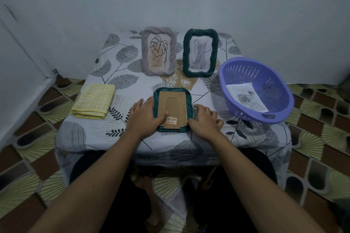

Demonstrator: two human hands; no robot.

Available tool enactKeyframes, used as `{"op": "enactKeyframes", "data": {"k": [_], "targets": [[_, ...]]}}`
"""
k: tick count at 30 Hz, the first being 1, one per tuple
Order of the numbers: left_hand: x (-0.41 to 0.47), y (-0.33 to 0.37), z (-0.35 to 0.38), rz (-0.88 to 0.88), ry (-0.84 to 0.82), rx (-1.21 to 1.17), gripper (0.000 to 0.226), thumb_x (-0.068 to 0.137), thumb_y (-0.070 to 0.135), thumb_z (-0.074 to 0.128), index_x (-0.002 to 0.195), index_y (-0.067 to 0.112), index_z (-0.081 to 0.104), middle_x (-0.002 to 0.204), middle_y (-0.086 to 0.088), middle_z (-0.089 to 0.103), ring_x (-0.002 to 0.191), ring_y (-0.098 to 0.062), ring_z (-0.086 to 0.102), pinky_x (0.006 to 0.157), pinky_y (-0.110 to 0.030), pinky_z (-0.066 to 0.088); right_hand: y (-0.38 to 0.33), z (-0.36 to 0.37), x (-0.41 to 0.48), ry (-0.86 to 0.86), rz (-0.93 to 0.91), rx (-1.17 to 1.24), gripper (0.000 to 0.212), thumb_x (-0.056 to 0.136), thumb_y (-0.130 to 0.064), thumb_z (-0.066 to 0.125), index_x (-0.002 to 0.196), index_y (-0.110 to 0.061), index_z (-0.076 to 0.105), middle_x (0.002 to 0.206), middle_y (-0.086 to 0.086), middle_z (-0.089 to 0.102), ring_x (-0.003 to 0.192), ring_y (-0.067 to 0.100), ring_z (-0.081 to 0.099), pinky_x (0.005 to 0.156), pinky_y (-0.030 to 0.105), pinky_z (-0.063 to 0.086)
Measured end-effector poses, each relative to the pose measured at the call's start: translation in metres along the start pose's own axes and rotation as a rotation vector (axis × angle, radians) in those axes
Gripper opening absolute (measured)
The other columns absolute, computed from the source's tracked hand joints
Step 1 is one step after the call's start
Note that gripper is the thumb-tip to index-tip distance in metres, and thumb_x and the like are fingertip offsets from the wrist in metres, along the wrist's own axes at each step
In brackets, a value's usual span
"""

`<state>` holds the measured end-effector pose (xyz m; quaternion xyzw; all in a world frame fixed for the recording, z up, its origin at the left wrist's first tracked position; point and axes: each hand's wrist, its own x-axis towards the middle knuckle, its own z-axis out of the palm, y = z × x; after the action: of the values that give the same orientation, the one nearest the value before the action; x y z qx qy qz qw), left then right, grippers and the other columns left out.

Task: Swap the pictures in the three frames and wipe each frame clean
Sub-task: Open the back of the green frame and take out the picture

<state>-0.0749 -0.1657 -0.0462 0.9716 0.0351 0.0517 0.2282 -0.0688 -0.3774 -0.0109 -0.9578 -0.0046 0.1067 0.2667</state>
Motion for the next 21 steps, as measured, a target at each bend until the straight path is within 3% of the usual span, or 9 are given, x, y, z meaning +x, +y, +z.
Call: {"op": "enactKeyframes", "data": {"k": [2, 7, 11, 16, 21], "targets": [[0.000, 0.000, 0.000, -0.011, 0.024, -0.038, 0.079, 0.090, 0.068, 0.049, 0.151, 0.021, 0.032, 0.151, -0.005, 0.045, 0.143, -0.032, 0.032, 0.119, -0.049, 0.022, -0.001, -0.003, 0.000, 0.022, -0.026, 0.068, 0.062, 0.086, -0.027, 0.056, 0.144, -0.032, 0.035, 0.146, 0.001, 0.039, 0.136, 0.025, 0.027, 0.101, 0.043, 0.021], [0.000, -0.001, 0.001, -0.021, 0.111, -0.074, 0.057, 0.083, 0.067, 0.059, 0.119, 0.023, 0.055, 0.118, -0.001, 0.060, 0.114, -0.023, 0.053, 0.101, -0.042, 0.038, -0.007, -0.002, 0.001, -0.004, -0.070, 0.120, 0.044, 0.088, -0.027, 0.060, 0.131, -0.035, 0.057, 0.145, -0.004, 0.040, 0.137, 0.020, 0.027, 0.100, 0.038, 0.020], [0.001, 0.003, 0.000, -0.029, 0.124, -0.092, 0.052, 0.083, 0.062, 0.063, 0.115, 0.021, 0.060, 0.116, -0.002, 0.062, 0.111, -0.024, 0.054, 0.098, -0.041, 0.041, -0.009, 0.000, 0.002, -0.020, -0.037, 0.164, 0.044, 0.090, -0.031, 0.059, 0.134, -0.031, 0.056, 0.148, -0.004, 0.037, 0.139, 0.020, 0.024, 0.103, 0.039, 0.020], [0.003, 0.006, 0.002, -0.079, 0.107, -0.149, 0.064, 0.075, 0.070, 0.052, 0.113, 0.020, 0.063, 0.114, -0.002, 0.065, 0.109, -0.023, 0.056, 0.096, -0.042, 0.043, -0.010, 0.002, 0.001, -0.014, -0.005, 0.194, 0.047, 0.089, -0.032, 0.060, 0.136, -0.030, 0.056, 0.149, -0.006, 0.037, 0.140, 0.019, 0.024, 0.104, 0.040, 0.020], [0.003, 0.015, 0.006, -0.103, 0.116, -0.146, 0.050, 0.082, 0.062, 0.064, 0.114, 0.024, 0.063, 0.119, 0.003, 0.062, 0.120, -0.021, 0.049, 0.102, -0.042, 0.030, -0.008, 0.001, 0.002, 0.039, 0.041, 0.249, 0.037, 0.092, -0.031, 0.056, 0.128, -0.029, 0.061, 0.145, -0.006, 0.041, 0.138, 0.020, 0.025, 0.105, 0.041, 0.020]]}}
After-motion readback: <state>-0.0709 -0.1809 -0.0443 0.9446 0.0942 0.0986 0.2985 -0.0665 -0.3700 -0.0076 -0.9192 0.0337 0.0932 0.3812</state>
